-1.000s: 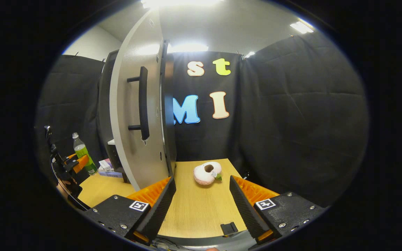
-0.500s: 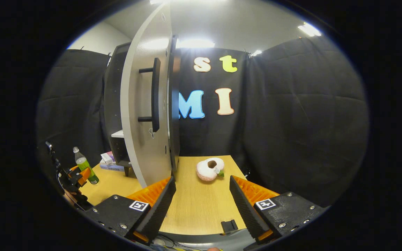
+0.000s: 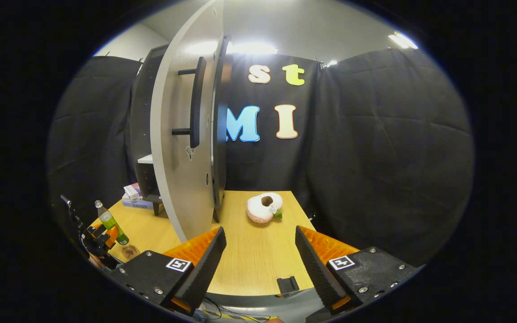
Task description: Open the cabinet door with the right hand, grasp the bottle in the cabinet with the left hand and place it on the coaster, then close the cabinet door with the right hand.
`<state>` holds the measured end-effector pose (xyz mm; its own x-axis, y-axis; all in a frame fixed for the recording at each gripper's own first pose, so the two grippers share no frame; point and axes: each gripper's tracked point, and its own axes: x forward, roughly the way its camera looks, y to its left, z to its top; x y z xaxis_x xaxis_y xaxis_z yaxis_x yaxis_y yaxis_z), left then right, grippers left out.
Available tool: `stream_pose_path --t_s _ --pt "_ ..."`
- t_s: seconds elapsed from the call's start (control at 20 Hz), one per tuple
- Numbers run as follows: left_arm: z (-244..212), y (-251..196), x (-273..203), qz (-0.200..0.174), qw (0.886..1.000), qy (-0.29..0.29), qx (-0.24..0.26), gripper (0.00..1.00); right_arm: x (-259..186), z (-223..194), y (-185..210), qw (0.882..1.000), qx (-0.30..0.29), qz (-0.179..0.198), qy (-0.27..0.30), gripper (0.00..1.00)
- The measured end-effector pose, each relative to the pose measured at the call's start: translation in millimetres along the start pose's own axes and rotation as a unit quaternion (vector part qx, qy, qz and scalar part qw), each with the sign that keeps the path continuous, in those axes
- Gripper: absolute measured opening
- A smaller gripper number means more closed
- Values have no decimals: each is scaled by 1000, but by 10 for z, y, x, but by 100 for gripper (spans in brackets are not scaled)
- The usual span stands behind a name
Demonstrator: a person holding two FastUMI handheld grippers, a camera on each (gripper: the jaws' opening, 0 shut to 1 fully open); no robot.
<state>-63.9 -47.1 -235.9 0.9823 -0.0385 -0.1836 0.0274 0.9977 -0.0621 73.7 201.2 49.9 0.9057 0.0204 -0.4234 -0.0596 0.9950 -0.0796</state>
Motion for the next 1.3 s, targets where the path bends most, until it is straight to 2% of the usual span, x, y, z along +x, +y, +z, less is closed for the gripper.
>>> stream_pose_path --t_s 0.3,0.35,0.4,0.45,0.5,0.55,0.65,0.7,0.75,0.8,0.9,1.1,1.3 --pt "-368 49 -84 11 1000 16 -16 69 -14 -7 2 1000 -20 3 -5 96" --pt "-396 44 -108 13 1000 15 -19 69 -18 -24 -4 1000 -22 6 -1 96" --pt "-367 41 -113 13 1000 3 -17 73 -18 -36 -11 1000 -26 7 4 96" --pt "-385 38 -120 13 1000 9 -14 69 -27 -36 -6 1000 -27 8 7 96" --pt "-392 20 -138 11 1000 10 -10 69 -23 -36 0 1000 -27 10 10 96" --pt "-391 -3 -137 9 1000 14 -7 74 -22 -55 -1 1000 -25 11 11 96" --pt "-401 -33 -126 8 1000 25 -1 70 -23 -40 -6 1000 -20 11 10 95" --pt "-373 -19 -143 9 1000 27 1 77 -27 -25 -8 1000 -18 12 9 95" --pt "-349 -22 -122 8 1000 30 2 91 -37 -18 -6 1000 -16 15 8 95" --pt "-311 -16 -116 10 999 31 2 88 -40 1 -10 1000 -16 16 4 95" --pt "-195 29 -102 16 999 32 4 91 -44 -1 -6 1000 -15 17 -1 95" --pt "184 -11 -145 11 1000 18 16 88 -35 46 -11 1000 0 13 -20 96" --pt "608 -81 -254 10 1000 3 5 88 -33 114 -5 998 6 9 -56 95"
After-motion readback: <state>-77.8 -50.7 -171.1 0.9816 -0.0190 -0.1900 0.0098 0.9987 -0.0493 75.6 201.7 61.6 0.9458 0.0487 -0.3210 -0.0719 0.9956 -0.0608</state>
